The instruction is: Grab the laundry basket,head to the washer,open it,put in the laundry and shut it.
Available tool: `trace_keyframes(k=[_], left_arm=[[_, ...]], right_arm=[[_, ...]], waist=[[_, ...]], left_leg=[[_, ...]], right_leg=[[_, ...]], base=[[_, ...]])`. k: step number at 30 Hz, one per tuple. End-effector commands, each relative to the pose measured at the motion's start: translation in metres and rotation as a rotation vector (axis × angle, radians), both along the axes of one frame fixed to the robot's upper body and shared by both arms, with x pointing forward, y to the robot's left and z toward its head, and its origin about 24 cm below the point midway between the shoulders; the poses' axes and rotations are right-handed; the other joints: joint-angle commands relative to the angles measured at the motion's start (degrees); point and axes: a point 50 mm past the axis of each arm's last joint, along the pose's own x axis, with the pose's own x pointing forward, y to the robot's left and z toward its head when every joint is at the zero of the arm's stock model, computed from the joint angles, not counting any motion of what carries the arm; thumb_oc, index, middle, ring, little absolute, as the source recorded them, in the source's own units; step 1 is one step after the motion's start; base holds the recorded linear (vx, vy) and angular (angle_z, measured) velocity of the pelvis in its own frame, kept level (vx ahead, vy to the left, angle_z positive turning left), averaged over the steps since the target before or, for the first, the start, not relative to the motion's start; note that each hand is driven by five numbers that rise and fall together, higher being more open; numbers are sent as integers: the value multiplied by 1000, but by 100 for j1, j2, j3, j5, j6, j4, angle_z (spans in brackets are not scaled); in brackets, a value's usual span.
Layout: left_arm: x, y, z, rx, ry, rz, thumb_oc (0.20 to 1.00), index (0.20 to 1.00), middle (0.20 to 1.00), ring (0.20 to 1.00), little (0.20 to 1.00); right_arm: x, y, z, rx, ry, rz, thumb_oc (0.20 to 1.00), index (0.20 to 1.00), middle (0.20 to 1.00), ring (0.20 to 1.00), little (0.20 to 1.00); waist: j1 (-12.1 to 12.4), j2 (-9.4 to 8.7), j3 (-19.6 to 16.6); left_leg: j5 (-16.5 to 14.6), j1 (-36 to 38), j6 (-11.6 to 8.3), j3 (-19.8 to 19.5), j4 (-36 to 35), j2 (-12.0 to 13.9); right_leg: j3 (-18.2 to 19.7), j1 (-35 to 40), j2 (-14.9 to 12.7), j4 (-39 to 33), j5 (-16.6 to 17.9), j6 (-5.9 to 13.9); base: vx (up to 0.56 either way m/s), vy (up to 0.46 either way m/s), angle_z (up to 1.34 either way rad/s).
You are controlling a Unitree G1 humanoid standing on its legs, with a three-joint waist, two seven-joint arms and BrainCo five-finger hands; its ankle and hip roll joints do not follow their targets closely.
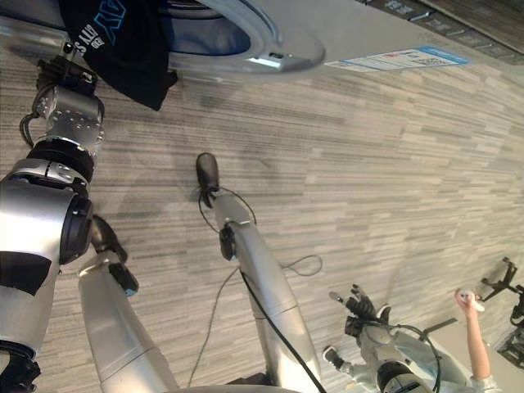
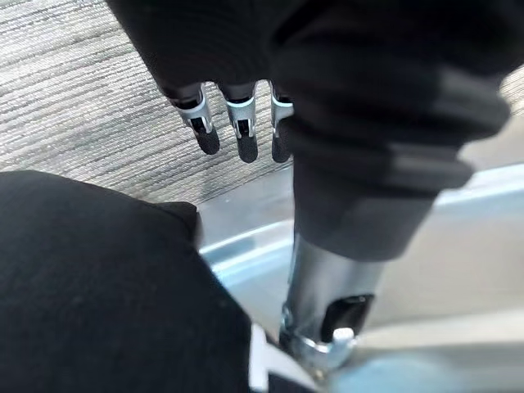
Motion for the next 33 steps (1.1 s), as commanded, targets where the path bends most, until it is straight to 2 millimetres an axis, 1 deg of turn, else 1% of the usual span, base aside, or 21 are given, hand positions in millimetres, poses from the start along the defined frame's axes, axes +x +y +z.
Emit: trace_keyframes(k=[1, 2, 3, 6, 7, 9, 11, 13, 14, 16, 19, 20, 21, 22, 25, 27, 30, 31, 33], left_arm=[[-2, -69, 99, 110, -338, -208, 934, 934, 934, 934, 934], [-1, -73, 98, 105, -336, -219, 931, 931, 931, 931, 931], [-10, -230, -112, 60, 107, -724, 1000, 1000, 1000, 1000, 1000], [-7, -226, -109, 69, 110, -726, 1000, 1000, 1000, 1000, 1000], [-7, -226, -111, 76, 129, -735, 1000, 1000, 1000, 1000, 1000], [-6, -225, -111, 78, 132, -731, 1000, 1000, 1000, 1000, 1000], [-5, -219, -115, 74, 154, -719, 1000, 1000, 1000, 1000, 1000], [-6, -216, -122, 63, 181, -708, 1000, 1000, 1000, 1000, 1000], [-6, -216, -122, 63, 181, -708, 1000, 1000, 1000, 1000, 1000], [-9, -218, -131, 38, 194, -714, 1000, 1000, 1000, 1000, 1000], [-14, -219, -146, -35, 222, -701, 1000, 1000, 1000, 1000, 1000], [-16, -219, -152, -65, 232, -693, 1000, 1000, 1000, 1000, 1000], [-17, -218, -154, -86, 233, -684, 1000, 1000, 1000, 1000, 1000], [-17, -214, -157, -124, 238, -664, 1000, 1000, 1000, 1000, 1000], [-20, -204, -172, -230, 263, -616, 1000, 1000, 1000, 1000, 1000], [-22, -199, -180, -312, 271, -588, 1000, 1000, 1000, 1000, 1000], [-25, -192, -191, -358, 291, -571, 1000, 1000, 1000, 1000, 1000], [-25, -191, -192, -371, 287, -565, 1000, 1000, 1000, 1000, 1000], [-22, -185, -186, -374, 264, -547, 1000, 1000, 1000, 1000, 1000]], right_arm=[[2, -16, 6, -65, -4, -5, 1000, 1000, 1000, 1000, 1000], [13, -12, 12, -52, -43, -1, 1000, 1000, 1000, 1000, 1000], [-98, -24, -35, -95, 402, 102, 1000, 1000, 1000, 1000, 1000], [-98, -22, -36, -63, 403, 96, 1000, 1000, 1000, 1000, 1000], [-96, -16, -37, -37, 403, 94, 1000, 1000, 1000, 1000, 1000], [-96, -15, -38, -37, 404, 94, 1000, 1000, 1000, 1000, 1000], [-95, -13, -38, -36, 403, 95, 1000, 1000, 1000, 1000, 1000], [-96, -11, -39, -33, 406, 95, 1000, 1000, 1000, 1000, 1000], [-96, -11, -39, -32, 406, 95, 1000, 1000, 1000, 1000, 1000], [-95, -12, -39, -38, 402, 85, 1000, 1000, 1000, 1000, 1000], [-86, -12, -36, -43, 365, 59, 1000, 1000, 1000, 1000, 1000], [-79, -11, -35, -41, 341, 49, 1000, 1000, 1000, 1000, 1000], [-75, -9, -34, -37, 331, 48, 1000, 1000, 1000, 1000, 1000], [-72, -7, -34, -28, 322, 46, 1000, 1000, 1000, 1000, 1000], [-71, -5, -34, -15, 317, 40, 1000, 1000, 1000, 1000, 1000], [-72, -8, -34, -23, 328, 33, 1000, 1000, 1000, 1000, 1000], [-76, -7, -36, -21, 343, 39, 1000, 1000, 1000, 1000, 1000], [-76, -7, -36, -19, 345, 37, 1000, 1000, 1000, 1000, 1000], [-74, -5, -36, -16, 338, 35, 1000, 1000, 1000, 1000, 1000]], waist=[[-412, 356, -210], [-399, 367, -204], [71, 147, 969], [19, 124, 966], [0, 127, 965], [-8, 120, 965], [-13, 96, 965], [-18, 59, 965], [-18, 58, 965], [-6, 32, 965], [35, -23, 964], [61, -44, 964], [79, -59, 964], [100, -89, 964], [123, -147, 946], [145, -198, 935], [174, -281, 902], [182, -304, 885], [200, -356, 856]], left_leg=[[-64, 546, 191, -558, 710, 397], [-47, 575, 189, -551, 699, 396], [1480, 2472, 517, -1199, -3034, -305], [1276, 2206, 516, -1199, -2620, -373], [1141, 2033, 519, -1222, -2301, -444], [1095, 1978, 520, -1237, -2197, -466], [1053, 1901, 529, -1265, -2075, -516], [1037, 1892, 534, -1283, -2041, -542], [1038, 1894, 534, -1283, -2043, -542], [1049, 1940, 533, -1298, -2085, -552], [1087, 2077, 522, -1304, -2213, -543], [1096, 2103, 517, -1318, -2246, -538], [1102, 2124, 517, -1322, -2270, -528], [1100, 2118, 516, -1326, -2270, -509], [1084, 2083, 521, -1337, -2250, -503], [1064, 2030, 517, -1363, -2213, -514], [1026, 1933, 512, -1422, -2134, -522], [1021, 1901, 512, -1440, -2116, -520], [1015, 1850, 512, -1484, -2100, -518]], right_leg=[[-196, 200, -140, 749, -1021, 688], [-192, 203, -140, 756, -1028, 685], [1005, 1240, -777, 284, -604, 1117], [1027, 1162, -818, 410, -594, 1125], [1043, 1171, -836, 411, -576, 1118], [1037, 1167, -842, 429, -573, 1119], [1022, 1190, -845, 451, -579, 1109], [1016, 1209, -846, 477, -596, 1103], [1016, 1211, -846, 477, -597, 1103], [1006, 1263, -855, 454, -602, 1101], [981, 1411, -863, 343, -595, 1094], [979, 1447, -856, 280, -581, 1093], [971, 1463, -845, 257, -578, 1091], [949, 1488, -845, 213, -572, 1095], [935, 1489, -846, 205, -598, 1081], [929, 1477, -843, 225, -629, 1068], [885, 1443, -832, 253, -654, 1047], [872, 1432, -823, 260, -666, 1043], [825, 1402, -817, 301, -699, 1033]], base=[[18, -20, -4], [-193, -38, -3], [-199, -29, 4], [-71, 30, 56], [-9, 46, 30], [-3, 40, 6], [2, 45, 0], [12, 57, -11], [9, 46, -12], [2, 26, -7], [-1, 11, -5], [-1, 3, 6], [-5, -6, 5], [-4, -8, 6], [3, -11, 3], [0, 0, 0], [11, -6, 1], [39, -19, 5], [43, -23, 6]])
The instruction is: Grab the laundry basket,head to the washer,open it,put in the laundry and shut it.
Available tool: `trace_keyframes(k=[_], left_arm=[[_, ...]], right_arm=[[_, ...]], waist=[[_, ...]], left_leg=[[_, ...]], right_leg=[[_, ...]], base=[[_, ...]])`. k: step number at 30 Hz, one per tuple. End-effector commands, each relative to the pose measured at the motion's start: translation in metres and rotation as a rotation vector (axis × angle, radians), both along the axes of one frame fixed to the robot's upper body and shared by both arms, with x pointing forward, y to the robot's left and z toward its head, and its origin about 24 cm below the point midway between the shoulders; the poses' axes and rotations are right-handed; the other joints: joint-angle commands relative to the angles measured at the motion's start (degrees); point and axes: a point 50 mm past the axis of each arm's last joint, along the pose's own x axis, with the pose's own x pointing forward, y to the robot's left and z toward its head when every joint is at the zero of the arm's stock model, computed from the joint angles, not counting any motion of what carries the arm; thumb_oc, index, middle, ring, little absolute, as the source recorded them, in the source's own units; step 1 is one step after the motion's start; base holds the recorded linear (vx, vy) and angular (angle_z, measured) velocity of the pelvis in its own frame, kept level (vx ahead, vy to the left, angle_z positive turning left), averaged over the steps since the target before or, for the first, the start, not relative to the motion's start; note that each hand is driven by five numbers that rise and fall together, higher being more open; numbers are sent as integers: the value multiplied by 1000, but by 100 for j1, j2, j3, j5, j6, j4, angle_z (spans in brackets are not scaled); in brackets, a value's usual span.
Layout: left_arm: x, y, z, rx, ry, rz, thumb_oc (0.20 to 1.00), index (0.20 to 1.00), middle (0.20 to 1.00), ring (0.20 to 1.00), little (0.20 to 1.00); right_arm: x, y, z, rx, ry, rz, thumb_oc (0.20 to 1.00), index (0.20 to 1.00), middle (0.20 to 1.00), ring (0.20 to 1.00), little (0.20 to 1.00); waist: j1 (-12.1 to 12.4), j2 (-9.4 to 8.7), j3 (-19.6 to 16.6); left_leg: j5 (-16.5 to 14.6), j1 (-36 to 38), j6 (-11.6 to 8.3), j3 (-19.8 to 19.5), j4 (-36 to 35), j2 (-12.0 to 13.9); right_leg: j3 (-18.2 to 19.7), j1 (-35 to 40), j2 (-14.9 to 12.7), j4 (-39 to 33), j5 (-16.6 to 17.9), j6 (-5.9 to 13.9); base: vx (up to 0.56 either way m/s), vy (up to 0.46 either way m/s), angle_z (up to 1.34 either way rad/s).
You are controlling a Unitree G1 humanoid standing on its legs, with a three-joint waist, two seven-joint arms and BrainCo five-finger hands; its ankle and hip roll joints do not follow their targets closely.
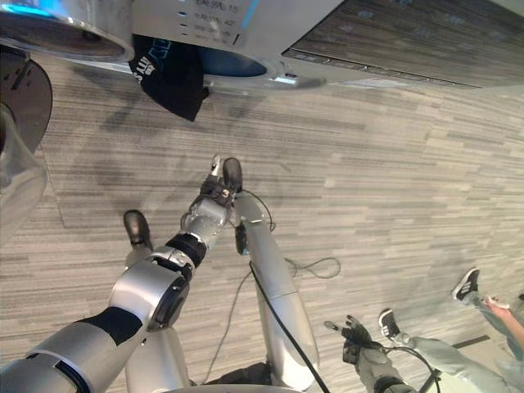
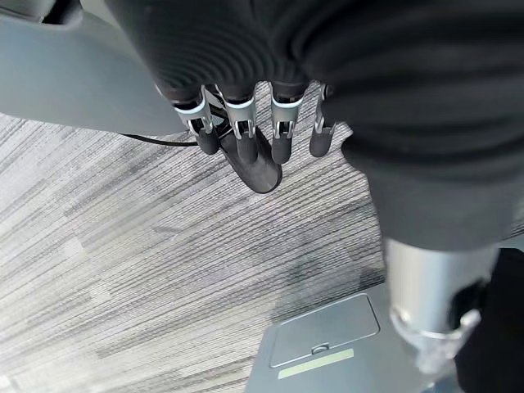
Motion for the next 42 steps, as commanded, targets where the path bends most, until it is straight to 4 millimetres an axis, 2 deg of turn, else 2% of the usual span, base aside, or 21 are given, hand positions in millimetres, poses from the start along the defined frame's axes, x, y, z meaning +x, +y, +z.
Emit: trace_keyframes(k=[1, 4, 6, 8, 10, 14, 15, 16, 17, 20, 21, 23, 24, 27, 31, 35, 39, 41, 42], left_arm=[[5, -13, 14, -90, -41, -11, 1000, 1000, 1000, 1000, 1000], [14, 3, 31, -90, -76, 44, 1000, 1000, 1000, 1000, 1000], [27, 24, 65, -38, -160, 84, 1000, 1000, 1000, 1000, 1000], [31, 26, 81, -21, -207, 81, 1000, 1000, 1000, 1000, 1000], [36, 38, 98, 1, -250, 109, 1000, 1000, 1000, 1000, 1000], [42, 63, 143, 48, -350, 172, 1000, 1000, 1000, 1000, 1000], [43, 69, 160, 49, -387, 199, 1000, 1000, 1000, 1000, 1000], [42, 80, 171, 57, -409, 236, 1000, 1000, 1000, 1000, 1000], [40, 100, 195, 68, -454, 301, 1000, 1000, 1000, 1000, 1000], [33, 130, 221, 90, -495, 407, 1000, 1000, 1000, 1000, 1000], [31, 141, 222, 95, -480, 444, 1000, 1000, 1000, 1000, 1000], [27, 153, 229, 126, -484, 480, 1000, 1000, 1000, 1000, 1000], [26, 158, 226, 134, -467, 494, 1000, 1000, 1000, 1000, 1000], [27, 159, 216, 166, -431, 489, 1000, 1000, 1000, 1000, 1000], [33, 139, 200, 134, -398, 447, 1000, 1000, 1000, 1000, 1000], [39, 105, 173, 81, -352, 373, 1000, 1000, 1000, 1000, 1000], [40, 76, 158, 52, -349, 312, 1000, 1000, 1000, 1000, 1000], [39, 72, 154, 44, -346, 307, 1000, 1000, 1000, 1000, 1000], [39, 65, 146, 53, -334, 290, 1000, 1000, 1000, 1000, 1000]], right_arm=[[-27, -12, -5, -38, 82, -25, 1000, 1000, 1000, 1000, 1000], [-16, -9, -3, -31, 50, -43, 1000, 1000, 1000, 1000, 1000], [-16, -8, -3, -28, 49, -44, 1000, 1000, 1000, 1000, 1000], [-19, -7, -5, -27, 59, -37, 1000, 1000, 1000, 1000, 1000], [-17, -6, -4, -26, 54, -39, 1000, 1000, 1000, 1000, 1000], [-17, -5, -5, -11, 46, -54, 1000, 1000, 1000, 1000, 1000], [-14, -6, -3, -13, 34, -68, 1000, 1000, 1000, 1000, 1000], [-13, -8, -2, -12, 30, -78, 1000, 1000, 1000, 1000, 1000], [-14, -12, -1, -9, 24, -98, 1000, 1000, 1000, 1000, 1000], [-19, -17, -1, -11, 25, -128, 1000, 1000, 1000, 1000, 1000], [-19, -19, -1, -13, 20, -133, 1000, 1000, 1000, 1000, 1000], [-26, -21, -2, -19, 32, -141, 1000, 1000, 1000, 1000, 1000], [-25, -21, -2, -19, 28, -147, 1000, 1000, 1000, 1000, 1000], [-20, -21, 0, -21, 4, -155, 1000, 1000, 1000, 1000, 1000], [-7, -20, 4, -21, -31, -163, 1000, 1000, 1000, 1000, 1000], [0, -26, 8, -30, -56, -174, 1000, 1000, 1000, 1000, 1000], [-2, -32, 10, -39, -54, -180, 1000, 1000, 1000, 1000, 1000], [-2, -34, 11, -44, -57, -181, 1000, 1000, 1000, 1000, 1000], [2, -33, 12, -39, -66, -182, 1000, 1000, 1000, 1000, 1000]], waist=[[-27, -346, 62], [-34, -425, -22], [-110, -510, -140], [-162, -526, -183], [-188, -542, -232], [-282, -560, -337], [-313, -573, -365], [-330, -586, -399], [-373, -599, -465], [-407, -605, -501], [-410, -598, -501], [-407, -578, -491], [-395, -576, -485], [-333, -498, -410], [-264, -427, -359], [-179, -364, -273], [-113, -419, -200], [-106, -435, -193], [-83, -458, -190]], left_leg=[[577, -394, 298, -932, -25, 359], [517, -486, 290, -1002, 56, 418], [379, -670, 307, -1155, 315, 530], [341, -732, 310, -1234, 394, 590], [309, -789, 305, -1301, 445, 661], [258, -925, 291, -1427, 529, 829], [234, -967, 288, -1453, 569, 878], [213, -1006, 282, -1470, 607, 904], [146, -1060, 284, -1496, 677, 953], [79, -1102, 302, -1516, 760, 972], [64, -1099, 312, -1517, 762, 973], [58, -1095, 329, -1519, 778, 962], [65, -1086, 336, -1526, 759, 948], [152, -1046, 330, -1530, 623, 927], [258, -1022, 315, -1487, 447, 877], [473, -864, 271, -1431, 97, 789], [610, -726, 248, -1418, -148, 750], [623, -687, 242, -1408, -181, 755], [624, -688, 247, -1423, -128, 763]], right_leg=[[424, -157, -368, 942, -716, 733], [368, -250, -309, 1027, -781, 716], [278, -366, -184, 1104, -829, 693], [226, -409, -108, 1132, -864, 671], [165, -436, -25, 1124, -878, 656], [28, -510, 108, 1086, -894, 654], [-5, -545, 144, 1086, -883, 651], [-38, -567, 168, 1072, -880, 655], [-87, -594, 204, 1041, -872, 665], [-87, -635, 245, 1053, -878, 674], [-84, -642, 245, 1069, -882, 682], [-86, -645, 221, 1089, -878, 691], [-90, -640, 205, 1086, -881, 690], [-93, -645, 140, 1100, -891, 695], [-95, -605, 67, 1019, -879, 671], [-58, -530, -32, 930, -846, 661], [-27, -428, -94, 853, -826, 668], [-14, -401, -89, 837, -820, 672], [25, -401, -100, 841, -804, 669]], base=[[45, -17, 4], [66, -14, -1], [111, -24, -11], [98, -21, -15], [87, -38, -18], [88, -43, -17], [79, -31, -11], [100, -41, -11], [84, -31, -11], [58, -2, -9], [34, 23, -6], [0, 0, 0], [0, 0, 0], [0, 0, 0], [-21, 17, 4], [-38, 21, 17], [-44, 9, 16], [-45, 25, 3], [-50, 18, 1]])
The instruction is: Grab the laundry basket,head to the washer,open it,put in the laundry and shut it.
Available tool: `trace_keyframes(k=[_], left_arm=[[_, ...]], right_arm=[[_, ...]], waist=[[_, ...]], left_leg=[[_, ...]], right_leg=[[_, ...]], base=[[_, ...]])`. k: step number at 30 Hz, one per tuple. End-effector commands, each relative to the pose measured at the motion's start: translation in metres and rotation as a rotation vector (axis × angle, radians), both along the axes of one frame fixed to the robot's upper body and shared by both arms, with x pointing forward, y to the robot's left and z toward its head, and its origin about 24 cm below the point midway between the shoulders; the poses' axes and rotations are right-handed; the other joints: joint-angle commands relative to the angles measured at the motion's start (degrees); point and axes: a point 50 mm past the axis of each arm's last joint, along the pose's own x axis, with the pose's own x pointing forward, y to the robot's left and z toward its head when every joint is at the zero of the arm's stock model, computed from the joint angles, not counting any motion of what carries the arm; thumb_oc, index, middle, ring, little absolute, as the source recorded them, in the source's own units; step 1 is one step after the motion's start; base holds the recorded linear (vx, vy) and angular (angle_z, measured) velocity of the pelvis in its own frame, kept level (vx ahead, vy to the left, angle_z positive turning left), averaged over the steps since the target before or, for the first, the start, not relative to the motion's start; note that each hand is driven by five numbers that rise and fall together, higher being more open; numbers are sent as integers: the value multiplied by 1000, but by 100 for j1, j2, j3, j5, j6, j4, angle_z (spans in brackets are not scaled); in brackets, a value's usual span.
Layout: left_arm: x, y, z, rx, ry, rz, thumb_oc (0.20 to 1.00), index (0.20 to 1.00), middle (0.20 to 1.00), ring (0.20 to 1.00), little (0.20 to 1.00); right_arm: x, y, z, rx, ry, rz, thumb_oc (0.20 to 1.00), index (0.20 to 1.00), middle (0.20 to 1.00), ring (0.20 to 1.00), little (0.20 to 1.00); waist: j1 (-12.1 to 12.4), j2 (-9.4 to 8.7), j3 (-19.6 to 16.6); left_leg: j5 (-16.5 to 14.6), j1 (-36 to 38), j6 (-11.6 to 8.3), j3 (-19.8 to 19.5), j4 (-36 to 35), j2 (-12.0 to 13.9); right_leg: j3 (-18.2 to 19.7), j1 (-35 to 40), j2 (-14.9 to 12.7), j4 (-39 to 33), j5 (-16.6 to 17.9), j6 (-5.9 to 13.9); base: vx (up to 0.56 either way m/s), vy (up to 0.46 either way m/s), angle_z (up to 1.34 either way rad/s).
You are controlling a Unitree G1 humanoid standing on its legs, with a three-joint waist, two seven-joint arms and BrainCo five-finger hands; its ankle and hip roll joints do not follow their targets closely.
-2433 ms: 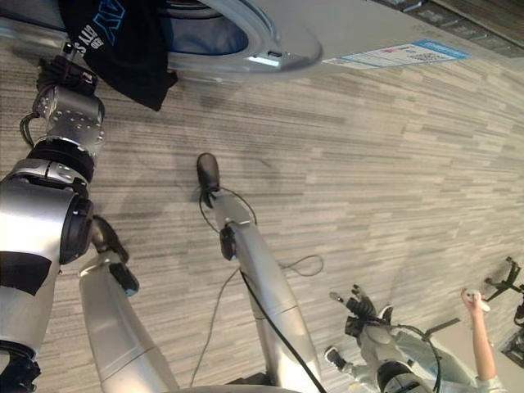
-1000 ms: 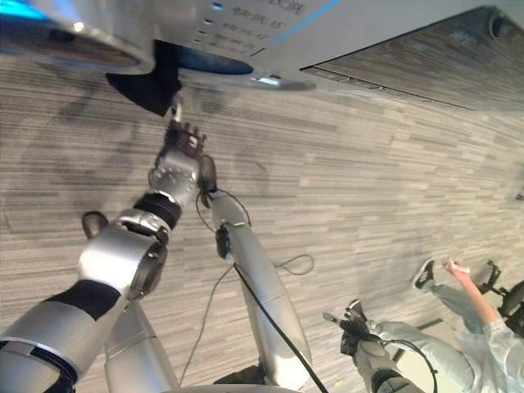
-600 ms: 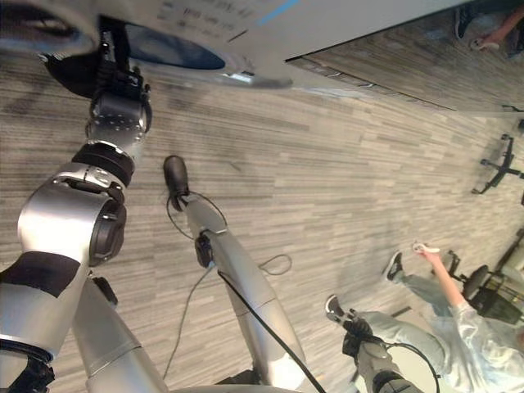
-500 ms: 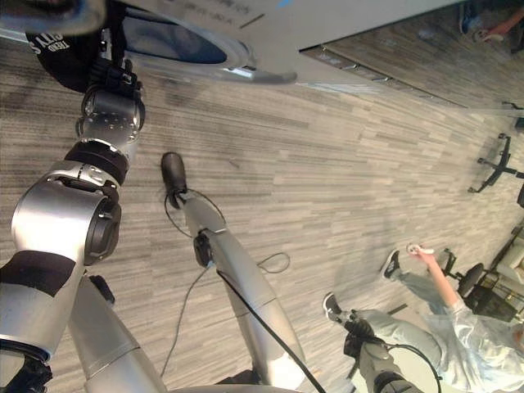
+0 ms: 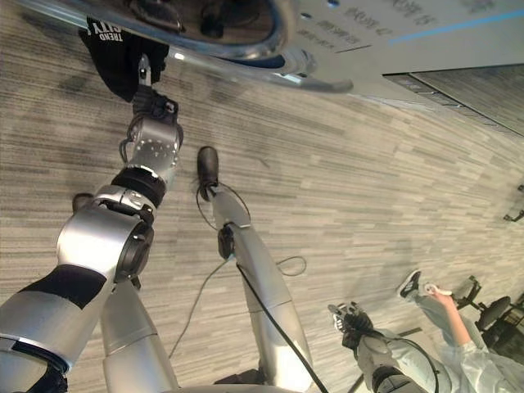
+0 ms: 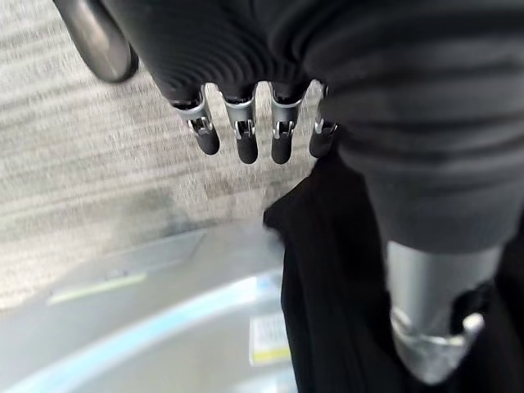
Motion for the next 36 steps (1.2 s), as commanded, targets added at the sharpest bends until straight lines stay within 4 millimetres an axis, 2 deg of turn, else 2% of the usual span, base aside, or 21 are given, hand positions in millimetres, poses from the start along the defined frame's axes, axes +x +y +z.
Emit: trace_keyframes(k=[1, 4, 9, 10, 11, 12, 13, 16, 18, 19, 20, 22, 24, 27, 29, 32, 33, 36], left_arm=[[1, -7, 13, -13, -42, -1, 1000, 1000, 1000, 1000, 1000], [1, 5, 17, -23, -44, 23, 1000, 1000, 1000, 1000, 1000], [-1, 52, 49, -29, -76, 127, 1000, 1000, 1000, 1000, 1000], [-1, 52, 49, -29, -77, 127, 1000, 1000, 1000, 1000, 1000], [-8, 81, 59, -39, -80, 211, 1000, 1000, 1000, 1000, 1000], [-11, 90, 66, -40, -87, 239, 1000, 1000, 1000, 1000, 1000], [-11, 91, 67, -39, -88, 240, 1000, 1000, 1000, 1000, 1000], [-20, 113, 92, 6, -134, 302, 1000, 1000, 1000, 1000, 1000], [-23, 118, 106, 38, -163, 317, 1000, 1000, 1000, 1000, 1000], [-26, 120, 119, 66, -196, 328, 426, 426, 426, 426, 426], [-28, 120, 127, 87, -217, 330, 200, 200, 200, 200, 200], [-31, 119, 144, 158, -253, 328, 200, 200, 200, 200, 200], [-30, 111, 153, 186, -284, 308, 200, 200, 200, 200, 200], [-25, 86, 161, 211, -331, 245, 200, 200, 200, 200, 200], [-20, 68, 159, 212, -339, 199, 200, 200, 200, 200, 200], [-17, 48, 161, 186, -360, 154, 200, 200, 200, 200, 200], [-16, 47, 159, 176, -356, 154, 200, 200, 200, 200, 200], [-13, 41, 152, 177, -340, 129, 200, 200, 200, 200, 200]], right_arm=[[-20, -30, 2, -68, 41, -53, 1000, 1000, 1000, 1000, 1000], [-22, -35, 3, -91, 52, -59, 1000, 1000, 1000, 1000, 1000], [-18, -34, 3, -102, 54, -51, 1000, 1000, 1000, 1000, 1000], [-18, -33, 3, -102, 54, -51, 1000, 1000, 1000, 1000, 1000], [-16, -32, 3, -101, 45, -59, 1000, 1000, 1000, 1000, 1000], [-15, -32, 3, -101, 42, -62, 1000, 1000, 1000, 1000, 1000], [-14, -31, 4, -101, 41, -60, 1000, 1000, 1000, 1000, 1000], [-15, -28, 2, -102, 51, -42, 1000, 1000, 1000, 1000, 1000], [-16, -27, 1, -99, 59, -34, 1000, 1000, 1000, 1000, 1000], [-16, -26, 1, -94, 59, -29, 1000, 1000, 1000, 1000, 1000], [-15, -26, 1, -94, 59, -28, 1000, 1000, 1000, 1000, 1000], [-20, -32, 1, -101, 64, -37, 1000, 1000, 1000, 1000, 1000], [-26, -36, 1, -105, 78, -42, 1000, 1000, 1000, 1000, 1000], [-31, -38, 0, -110, 94, -31, 1000, 1000, 1000, 1000, 1000], [-28, -38, 1, -107, 85, -30, 1000, 1000, 1000, 1000, 1000], [-9, -39, 8, -106, 33, -39, 1000, 1000, 1000, 1000, 1000], [-11, -37, 7, -101, 47, -19, 1000, 1000, 1000, 1000, 1000], [-25, -47, 5, -139, 93, 8, 1000, 1000, 1000, 1000, 1000]], waist=[[-228, 83, 226], [-251, 60, 175], [-369, 20, 52], [-372, 22, 51], [-441, 5, -44], [-464, 0, -81], [-466, 0, -84], [-529, 9, -175], [-554, 35, -215], [-560, 56, -245], [-565, 74, -261], [-592, 135, -272], [-585, 191, -247], [-580, 237, -238], [-590, 265, -256], [-632, 247, -368], [-674, 208, -481], [-706, 237, -523]], left_leg=[[604, 96, 551, -866, -85, 380], [543, -11, 535, -892, 54, 387], [359, -365, 530, -1032, 517, 398], [354, -375, 530, -1036, 526, 396], [225, -529, 544, -1100, 841, 408], [167, -598, 553, -1125, 963, 422], [151, -622, 553, -1132, 991, 425], [-33, -790, 577, -1144, 1385, 450], [-166, -918, 616, -1188, 1645, 457], [-225, -959, 627, -1189, 1760, 452], [-262, -982, 634, -1179, 1803, 462], [-322, -997, 657, -1156, 1902, 438], [-330, -984, 663, -1139, 1958, 386], [-352, -926, 670, -1106, 1957, 341], [-376, -844, 683, -1072, 1935, 307], [-409, -585, 671, -993, 1897, 354], [-465, -419, 681, -983, 1946, 447], [-477, -97, 655, -879, 1823, 483]], right_leg=[[398, 202, -494, 1146, -1069, 920], [422, 168, -502, 1168, -1077, 919], [413, 102, -425, 1135, -1024, 934], [410, 96, -425, 1137, -1025, 935], [404, 79, -358, 1123, -980, 935], [400, 52, -331, 1136, -968, 936], [398, 38, -323, 1140, -968, 937], [412, 23, -235, 1138, -910, 948], [416, 20, -199, 1102, -872, 969], [424, 20, -175, 1075, -853, 975], [423, 14, -171, 1069, -835, 982], [445, 70, -187, 997, -780, 1026], [452, 131, -208, 938, -742, 1039], [488, 219, -246, 842, -699, 1033], [513, 299, -280, 795, -682, 1035], [582, 473, -265, 646, -599, 1028], [652, 572, -198, 675, -613, 1031], [765, 705, -230, 683, -625, 1045]], base=[[-60, 27, 1], [-24, 18, 1], [-7, 9, -4], [-5, 19, -12], [-2, 34, -14], [0, 36, -17], [3, 37, -22], [1, 45, -25], [-9, 82, -22], [-12, 74, -22], [-20, 70, -20], [-31, 73, -14], [-44, 69, -8], [-43, 45, 0], [-49, 37, 3], [-56, 55, 5], [-62, 53, -2], [-37, 20, -15]])
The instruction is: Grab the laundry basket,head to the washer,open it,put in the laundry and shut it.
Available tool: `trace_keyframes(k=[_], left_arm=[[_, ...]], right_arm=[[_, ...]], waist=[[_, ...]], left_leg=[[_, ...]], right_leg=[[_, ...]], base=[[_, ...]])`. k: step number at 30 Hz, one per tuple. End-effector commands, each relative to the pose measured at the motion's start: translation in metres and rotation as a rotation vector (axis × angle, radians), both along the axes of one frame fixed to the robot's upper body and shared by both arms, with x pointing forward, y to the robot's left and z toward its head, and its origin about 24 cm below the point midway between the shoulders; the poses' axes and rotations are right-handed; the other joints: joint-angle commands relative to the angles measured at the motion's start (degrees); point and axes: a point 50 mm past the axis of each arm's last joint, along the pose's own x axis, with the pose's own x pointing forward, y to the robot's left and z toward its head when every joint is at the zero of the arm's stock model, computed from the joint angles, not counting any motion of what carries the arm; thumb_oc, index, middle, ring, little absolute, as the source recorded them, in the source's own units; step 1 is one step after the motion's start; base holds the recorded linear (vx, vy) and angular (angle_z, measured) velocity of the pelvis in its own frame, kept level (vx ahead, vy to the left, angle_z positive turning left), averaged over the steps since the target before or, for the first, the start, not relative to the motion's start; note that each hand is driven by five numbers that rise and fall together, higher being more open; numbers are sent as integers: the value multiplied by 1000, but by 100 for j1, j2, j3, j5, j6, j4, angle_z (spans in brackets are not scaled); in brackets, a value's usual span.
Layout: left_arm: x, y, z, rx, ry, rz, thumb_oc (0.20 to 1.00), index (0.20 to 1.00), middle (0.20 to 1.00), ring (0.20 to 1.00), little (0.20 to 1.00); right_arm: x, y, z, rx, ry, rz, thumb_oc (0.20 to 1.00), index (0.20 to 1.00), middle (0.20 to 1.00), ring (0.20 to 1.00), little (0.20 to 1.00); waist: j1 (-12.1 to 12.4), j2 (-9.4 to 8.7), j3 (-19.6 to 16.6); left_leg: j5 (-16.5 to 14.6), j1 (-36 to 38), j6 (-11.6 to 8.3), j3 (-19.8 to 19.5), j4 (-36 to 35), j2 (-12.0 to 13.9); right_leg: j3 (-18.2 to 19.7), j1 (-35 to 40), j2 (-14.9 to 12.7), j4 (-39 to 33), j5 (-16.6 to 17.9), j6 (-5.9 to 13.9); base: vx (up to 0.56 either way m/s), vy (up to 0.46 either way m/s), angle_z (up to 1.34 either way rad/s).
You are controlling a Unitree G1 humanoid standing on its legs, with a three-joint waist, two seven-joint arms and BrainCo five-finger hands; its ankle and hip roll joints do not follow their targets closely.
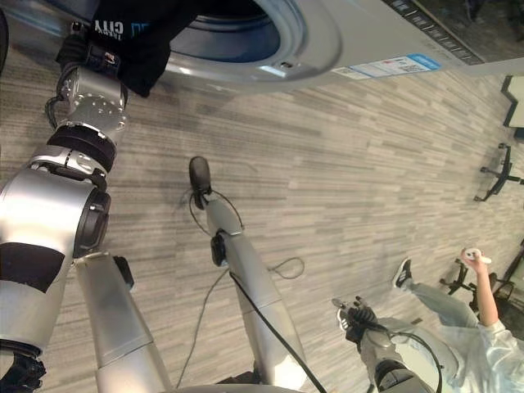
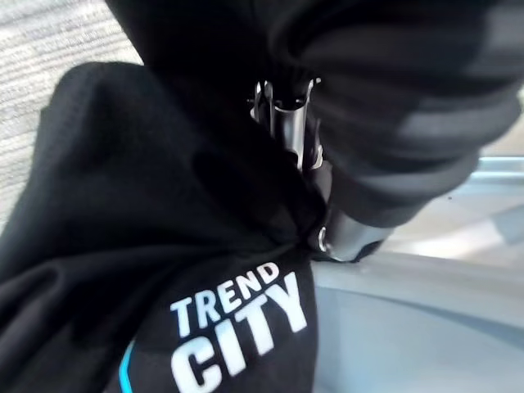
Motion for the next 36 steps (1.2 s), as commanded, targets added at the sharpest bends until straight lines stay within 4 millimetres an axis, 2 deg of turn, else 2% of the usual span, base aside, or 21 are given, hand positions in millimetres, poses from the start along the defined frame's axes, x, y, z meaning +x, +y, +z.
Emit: trace_keyframes(k=[1, 3, 4, 6, 7, 8, 9, 10, 12, 13, 14, 16, 18, 19, 23, 24, 25, 27, 29, 32, 36], left_arm=[[-4, -33, 77, 126, -299, -124, 200, 200, 200, 200, 200], [0, -29, 61, 122, -250, -127, 200, 200, 200, 200, 200], [1, -10, 35, 109, -165, -105, 200, 200, 200, 200, 200], [0, -11, 42, 88, -210, -104, 200, 200, 200, 200, 200], [-14, -54, 116, 96, -506, -214, 200, 200, 200, 200, 200], [-26, -86, 143, 114, -649, -313, 200, 200, 200, 200, 200], [-40, -105, 152, 146, -751, -328, 1000, 1000, 1000, 1000, 1000], [-32, -114, 140, 202, -679, -356, 1000, 1000, 1000, 1000, 1000], [-20, -79, 140, 387, -482, -280, 1000, 1000, 1000, 1000, 1000], [-12, -63, 122, 396, -384, -250, 1000, 1000, 1000, 1000, 1000], [-3, -60, 98, 393, -296, -269, 1000, 1000, 1000, 1000, 1000], [4, -63, 72, 418, -199, -296, 1000, 1000, 1000, 1000, 1000], [6, -66, 66, 428, -180, -315, 1000, 1000, 1000, 1000, 1000], [8, -70, 56, 436, -150, -332, 1000, 1000, 1000, 1000, 1000], [11, -98, 48, 507, -133, -409, 1000, 1000, 1000, 1000, 1000], [10, -98, 48, 508, -134, -409, 1000, 1000, 1000, 1000, 1000], [11, -105, 47, 536, -126, -438, 1000, 1000, 1000, 1000, 1000], [11, -100, 44, 542, -109, -425, 1000, 1000, 1000, 1000, 1000], [14, -87, 23, 545, -33, -406, 1000, 1000, 1000, 1000, 1000], [15, -90, -1, 548, 1, -413, 1000, 1000, 1000, 1000, 1000], [10, -121, -55, 607, 50, -478, 1000, 1000, 1000, 1000, 1000]], right_arm=[[-38, -37, -3, -129, 133, 56, 1000, 1000, 1000, 1000, 1000], [-35, -38, -1, -139, 125, 72, 1000, 1000, 1000, 1000, 1000], [-18, -36, 4, -150, 107, 106, 1000, 1000, 1000, 1000, 1000], [-11, -38, 8, -160, 94, 96, 1000, 1000, 1000, 1000, 1000], [-5, -58, 20, -193, 52, 59, 1000, 1000, 1000, 1000, 1000], [-3, -63, 25, -191, 23, 48, 1000, 1000, 1000, 1000, 1000], [-11, -70, 27, -192, 13, 28, 1000, 1000, 1000, 1000, 1000], [-16, -72, 26, -211, 26, 56, 1000, 1000, 1000, 1000, 1000], [-49, -80, 16, -251, 152, 126, 1000, 1000, 1000, 1000, 1000], [-46, -82, 18, -266, 152, 123, 1000, 1000, 1000, 1000, 1000], [-34, -78, 20, -267, 125, 132, 1000, 1000, 1000, 1000, 1000], [-8, -67, 26, -278, 65, 157, 1000, 1000, 1000, 1000, 1000], [-5, -65, 26, -284, 58, 169, 1000, 1000, 1000, 1000, 1000], [-4, -63, 25, -289, 65, 182, 1000, 1000, 1000, 1000, 1000], [4, -57, 26, -305, 61, 202, 1000, 1000, 1000, 1000, 1000], [4, -57, 26, -305, 60, 202, 1000, 1000, 1000, 1000, 1000], [7, -54, 25, -299, 57, 210, 1000, 1000, 1000, 1000, 1000], [8, -52, 25, -297, 54, 211, 1000, 1000, 1000, 1000, 1000], [12, -46, 25, -290, 43, 224, 1000, 1000, 1000, 1000, 1000], [11, -42, 22, -283, 43, 241, 1000, 1000, 1000, 1000, 1000], [16, -33, 23, -263, 8, 250, 1000, 1000, 1000, 1000, 1000]], waist=[[-412, 470, -248], [-405, 451, -207], [-328, 568, -204], [-251, 567, -87], [-229, 673, -64], [-228, 687, 22], [-181, 682, 118], [-144, 768, 120], [-210, 724, 97], [-195, 734, 86], [-173, 765, 96], [-140, 769, 118], [-143, 764, 126], [-129, 808, 115], [-104, 831, 148], [-118, 792, 176], [-117, 817, 133], [-146, 774, 146], [-123, 787, 156], [-57, 826, 199], [200, 996, 377]], left_leg=[[508, 723, 237, -869, -841, 779], [565, 1113, 219, -712, -1091, 780], [647, 1832, 204, -472, -1564, 779], [708, 2109, 208, -373, -1744, 787], [848, 2464, 161, -292, -2095, 750], [959, 2563, 141, -273, -2266, 717], [1191, 2596, 99, -277, -2434, 650], [1098, 2647, 130, -265, -2482, 632], [1335, 2474, 84, -326, -2541, 543], [1333, 2419, 91, -338, -2503, 512], [1324, 2352, 85, -349, -2450, 479], [1329, 2225, 77, -337, -2378, 453], [1326, 2154, 80, -350, -2342, 441], [1172, 2175, 119, -334, -2315, 477], [1237, 2009, 102, -374, -2323, 431], [1391, 1935, 66, -399, -2321, 384], [1246, 1950, 97, -396, -2316, 428], [1414, 1842, 62, -438, -2316, 366], [1437, 1843, 74, -446, -2353, 336], [1534, 2000, 78, -417, -2592, 294], [1774, 2388, 82, -445, -3044, 155]], right_leg=[[293, 339, -341, 976, -1282, 656], [374, 499, -392, 923, -1273, 668], [500, 870, -468, 751, -1220, 710], [582, 1046, -516, 647, -1211, 730], [607, 1315, -628, 407, -1170, 794], [621, 1403, -678, 291, -1133, 800], [641, 1421, -733, 190, -952, 772], [611, 1492, -762, 188, -1104, 801], [637, 1409, -867, 25, -850, 806], [654, 1390, -871, 4, -825, 807], [682, 1356, -885, 7, -780, 817], [721, 1271, -879, 32, -759, 820], [724, 1240, -882, 45, -744, 821], [708, 1265, -861, 96, -904, 842], [677, 1175, -899, 97, -892, 837], [701, 1122, -918, 56, -726, 816], [669, 1126, -904, 105, -892, 840], [693, 1049, -930, 53, -708, 821], [696, 1032, -945, 57, -696, 812], [673, 1104, -995, 26, -678, 798], [630, 1378, -1155, 10, -703, 771]], base=[[-20, 29, -10], [-3, 39, -10], [4, 47, -10], [12, 44, -9], [4, 14, 6], [-101, -47, 24], [-37, -43, 44], [-55, -46, 39], [-100, -27, 27], [-140, 12, 9], [-53, 42, -5], [-50, 45, -12], [10, 22, 1], [49, 26, 5], [-21, -1, 1], [0, 0, 0], [-92, -23, 1], [-49, -18, 0], [0, 0, 0], [-3, -5, 1], [-19, -25, 12]])
